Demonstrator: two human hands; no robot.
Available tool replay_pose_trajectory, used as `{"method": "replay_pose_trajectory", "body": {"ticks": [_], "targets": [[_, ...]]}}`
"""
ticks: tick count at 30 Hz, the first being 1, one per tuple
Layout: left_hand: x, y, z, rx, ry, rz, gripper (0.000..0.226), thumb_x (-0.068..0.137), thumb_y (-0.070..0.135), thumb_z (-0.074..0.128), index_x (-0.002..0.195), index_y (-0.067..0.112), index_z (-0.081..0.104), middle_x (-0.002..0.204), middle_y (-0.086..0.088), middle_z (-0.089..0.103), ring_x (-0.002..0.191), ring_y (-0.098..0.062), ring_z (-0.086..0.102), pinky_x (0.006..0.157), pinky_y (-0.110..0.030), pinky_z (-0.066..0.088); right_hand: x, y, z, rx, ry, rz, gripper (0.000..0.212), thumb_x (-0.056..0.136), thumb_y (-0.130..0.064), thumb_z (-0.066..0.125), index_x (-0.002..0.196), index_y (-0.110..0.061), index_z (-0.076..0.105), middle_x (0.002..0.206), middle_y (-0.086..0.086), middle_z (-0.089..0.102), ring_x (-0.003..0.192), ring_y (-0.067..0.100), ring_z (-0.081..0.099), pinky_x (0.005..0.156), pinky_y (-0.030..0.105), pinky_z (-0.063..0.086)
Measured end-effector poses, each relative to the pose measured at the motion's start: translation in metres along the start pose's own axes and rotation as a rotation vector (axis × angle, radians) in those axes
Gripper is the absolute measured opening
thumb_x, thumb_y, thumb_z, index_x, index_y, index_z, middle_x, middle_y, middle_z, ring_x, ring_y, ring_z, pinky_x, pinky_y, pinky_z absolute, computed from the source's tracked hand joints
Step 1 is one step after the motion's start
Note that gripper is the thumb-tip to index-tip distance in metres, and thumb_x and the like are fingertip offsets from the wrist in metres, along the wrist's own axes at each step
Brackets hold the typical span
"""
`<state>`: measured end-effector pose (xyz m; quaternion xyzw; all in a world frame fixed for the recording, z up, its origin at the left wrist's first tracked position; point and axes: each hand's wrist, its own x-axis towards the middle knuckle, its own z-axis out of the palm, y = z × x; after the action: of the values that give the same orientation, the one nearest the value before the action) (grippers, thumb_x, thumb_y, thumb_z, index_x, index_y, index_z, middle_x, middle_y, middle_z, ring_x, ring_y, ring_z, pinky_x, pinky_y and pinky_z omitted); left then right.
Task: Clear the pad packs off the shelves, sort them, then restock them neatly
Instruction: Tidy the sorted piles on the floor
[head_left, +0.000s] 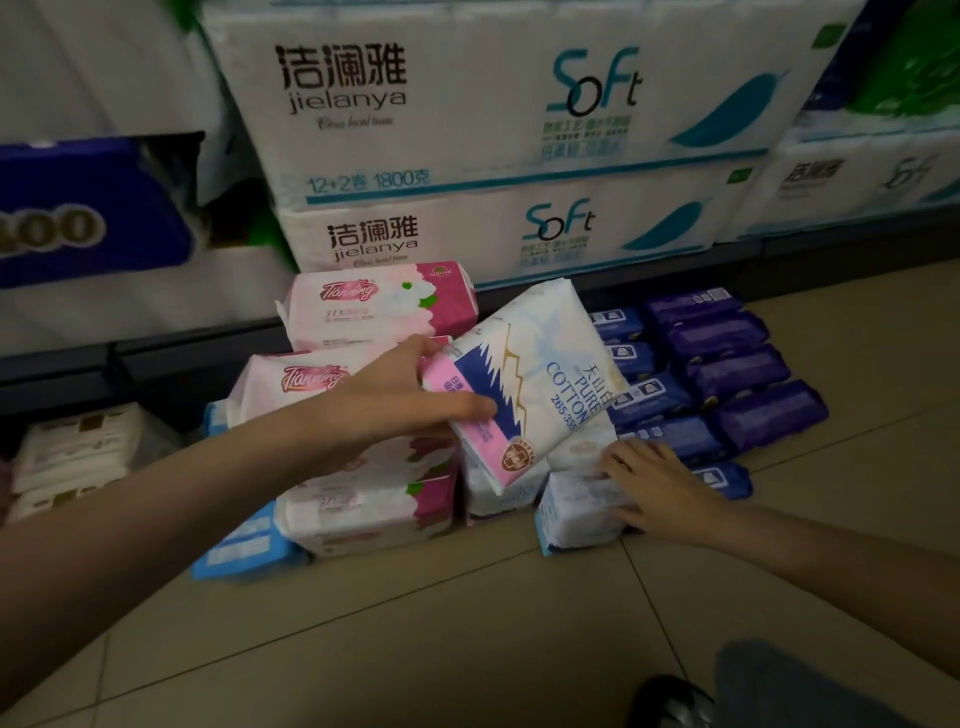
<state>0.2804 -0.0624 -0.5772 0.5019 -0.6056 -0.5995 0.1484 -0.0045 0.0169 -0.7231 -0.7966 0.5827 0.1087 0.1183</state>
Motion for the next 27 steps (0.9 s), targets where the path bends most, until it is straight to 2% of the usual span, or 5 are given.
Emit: {"method": "replay_pose_trajectory", "body": {"ticks": [3, 5, 8, 16, 27], "targets": [[-0.002, 0.001, 0.003, 0.113, -0.002, 0.039, 0.070, 0.071, 0.025, 0.078, 0.128, 0.016, 0.037, 0.106, 0.000, 0.066, 0.094, -0.012, 0.064, 0.083, -0.030, 0.054, 0.014, -0.024, -0.061, 1.067, 0.143, 0.291, 0.022, 0.089, -0.032, 0.061, 0.101, -0.014, 0.065, 0.124, 0.022, 0.056, 0.108, 0.027, 0.055, 0.098, 0.032, 0.042], [-0.006, 0.003, 0.010, 0.104, -0.025, 0.079, 0.076, 0.066, 0.027, 0.079, 0.128, 0.017, 0.035, 0.110, 0.002, 0.063, 0.097, -0.010, 0.063, 0.082, -0.027, 0.055, 0.013, -0.024, -0.102, 1.726, -0.043, 0.250, 0.051, 0.075, -0.037, 0.075, 0.116, -0.007, 0.064, 0.129, 0.020, 0.056, 0.114, 0.034, 0.056, 0.099, 0.039, 0.046], [-0.015, 0.006, 0.023, 0.019, -0.037, 0.164, 0.075, 0.063, 0.028, 0.080, 0.124, 0.021, 0.037, 0.114, 0.009, 0.061, 0.095, 0.000, 0.062, 0.073, -0.012, 0.052, 0.000, -0.011, -0.135, 1.991, -0.231, 0.100, 0.076, 0.059, -0.057, 0.079, 0.120, -0.015, 0.064, 0.130, 0.014, 0.057, 0.110, 0.030, 0.061, 0.086, 0.042, 0.054], [-0.026, -0.049, 0.056, 0.297, -0.199, 0.092, 0.058, 0.075, 0.032, 0.074, 0.115, 0.022, 0.033, 0.103, 0.014, 0.053, 0.085, 0.001, 0.058, 0.068, -0.010, 0.051, -0.014, -0.031, -0.154, 0.931, -0.291, -0.068, 0.089, 0.051, -0.042, 0.087, 0.126, -0.050, 0.040, 0.125, -0.021, 0.051, 0.112, 0.002, 0.054, 0.085, 0.027, 0.054], [-0.017, -0.105, 0.034, 1.030, -0.356, 0.140, 0.052, 0.093, 0.030, 0.051, 0.141, 0.021, 0.034, 0.144, 0.000, 0.039, 0.126, -0.014, 0.043, 0.098, -0.022, 0.035, 0.017, -0.103, -0.001, -0.067, -0.059, -0.246, 0.091, 0.068, -0.051, 0.075, 0.141, -0.014, 0.034, 0.133, 0.003, 0.048, 0.119, 0.023, 0.044, 0.098, 0.036, 0.032]]}}
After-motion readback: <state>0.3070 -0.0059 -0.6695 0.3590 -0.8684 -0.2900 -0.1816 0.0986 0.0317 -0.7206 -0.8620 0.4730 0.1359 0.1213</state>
